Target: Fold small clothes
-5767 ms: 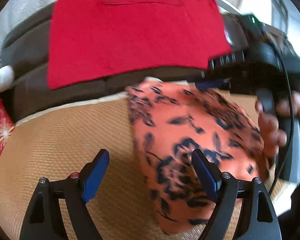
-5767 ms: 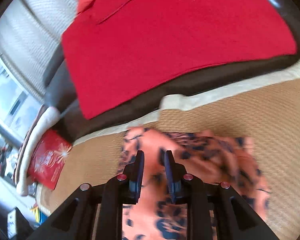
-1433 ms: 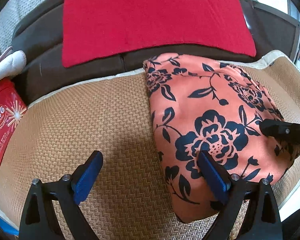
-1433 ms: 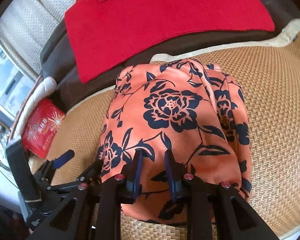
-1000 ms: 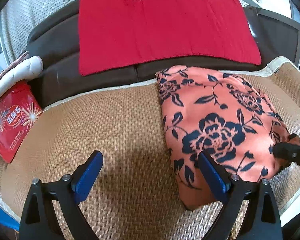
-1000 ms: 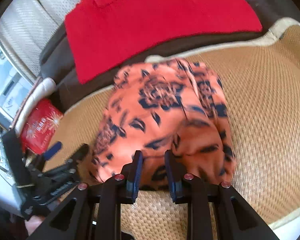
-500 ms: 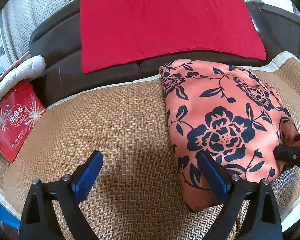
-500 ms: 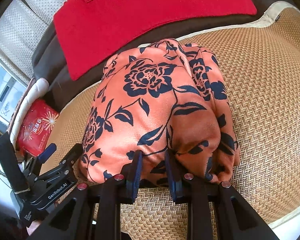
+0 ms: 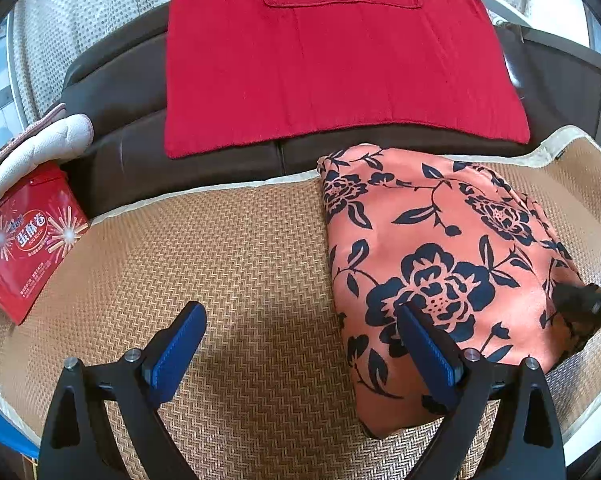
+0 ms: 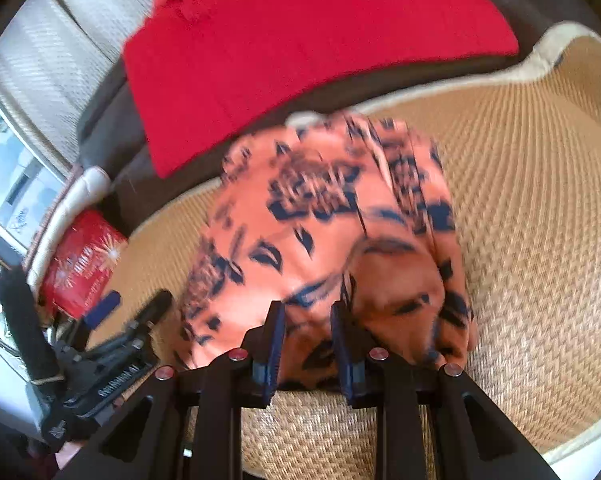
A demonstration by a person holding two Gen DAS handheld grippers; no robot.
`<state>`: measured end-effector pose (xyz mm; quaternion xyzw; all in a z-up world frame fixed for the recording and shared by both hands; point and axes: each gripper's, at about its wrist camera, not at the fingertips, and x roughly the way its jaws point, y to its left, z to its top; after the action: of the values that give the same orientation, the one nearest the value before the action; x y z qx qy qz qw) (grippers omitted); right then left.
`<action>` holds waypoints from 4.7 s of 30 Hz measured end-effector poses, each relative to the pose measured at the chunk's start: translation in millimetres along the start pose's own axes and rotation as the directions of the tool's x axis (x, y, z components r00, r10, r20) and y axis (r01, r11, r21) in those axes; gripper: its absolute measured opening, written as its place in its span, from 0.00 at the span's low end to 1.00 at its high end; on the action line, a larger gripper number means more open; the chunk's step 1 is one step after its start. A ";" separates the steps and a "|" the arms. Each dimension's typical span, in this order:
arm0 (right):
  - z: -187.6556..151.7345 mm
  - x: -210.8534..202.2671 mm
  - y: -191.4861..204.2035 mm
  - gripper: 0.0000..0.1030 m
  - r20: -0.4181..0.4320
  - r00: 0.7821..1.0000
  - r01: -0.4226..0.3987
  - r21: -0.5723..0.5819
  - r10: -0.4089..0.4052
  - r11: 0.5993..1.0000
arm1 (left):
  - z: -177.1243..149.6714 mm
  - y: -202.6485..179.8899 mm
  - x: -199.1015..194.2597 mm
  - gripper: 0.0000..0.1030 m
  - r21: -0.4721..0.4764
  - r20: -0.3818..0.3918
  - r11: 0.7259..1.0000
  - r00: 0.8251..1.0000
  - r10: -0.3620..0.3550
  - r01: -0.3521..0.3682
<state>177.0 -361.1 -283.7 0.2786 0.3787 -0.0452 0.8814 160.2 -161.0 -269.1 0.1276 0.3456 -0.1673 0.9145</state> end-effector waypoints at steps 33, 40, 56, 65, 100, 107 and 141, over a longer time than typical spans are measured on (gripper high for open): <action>4.2 7.5 -9.3 0.52 0.026 1.000 0.011 0.035 -0.012 0.999 | 5.8 3.6 34.7 0.94 -0.069 -0.110 0.994 0.989 -0.094 0.087; 32.6 -0.9 -22.3 0.53 0.140 0.989 -0.065 0.098 0.051 0.993 | 29.5 12.0 39.9 0.94 -0.082 -0.054 0.995 0.996 -0.065 0.060; 45.0 23.0 -39.7 0.45 0.041 0.998 -0.061 0.123 0.056 0.991 | 32.4 3.1 52.7 0.94 -0.041 -0.091 0.998 0.995 -0.047 0.043; 37.0 -27.7 -82.4 0.64 0.132 0.991 -0.032 0.174 0.009 0.984 | 35.6 11.3 28.1 0.94 -0.050 -0.040 0.983 0.983 -0.180 0.178; 20.0 33.0 -82.1 0.74 -0.029 0.965 -0.250 0.203 0.261 0.947 | 54.5 4.6 72.0 0.94 -0.124 -0.070 0.927 0.929 -0.364 0.354; 16.5 35.2 -78.4 0.74 -0.027 0.964 -0.254 0.196 0.264 0.947 | 46.8 4.3 96.0 0.94 -0.254 -0.167 0.812 0.803 -0.572 0.525; -9.1 35.4 -18.3 0.52 0.040 0.989 -0.138 -0.030 0.139 0.990 | 36.1 47.8 114.3 0.47 -0.457 -0.085 0.655 0.703 -0.706 0.602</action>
<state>191.0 -367.1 -321.6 0.2911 0.3406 0.0156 0.8939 280.9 -155.0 -314.3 -0.1737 0.5087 -0.3965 0.7442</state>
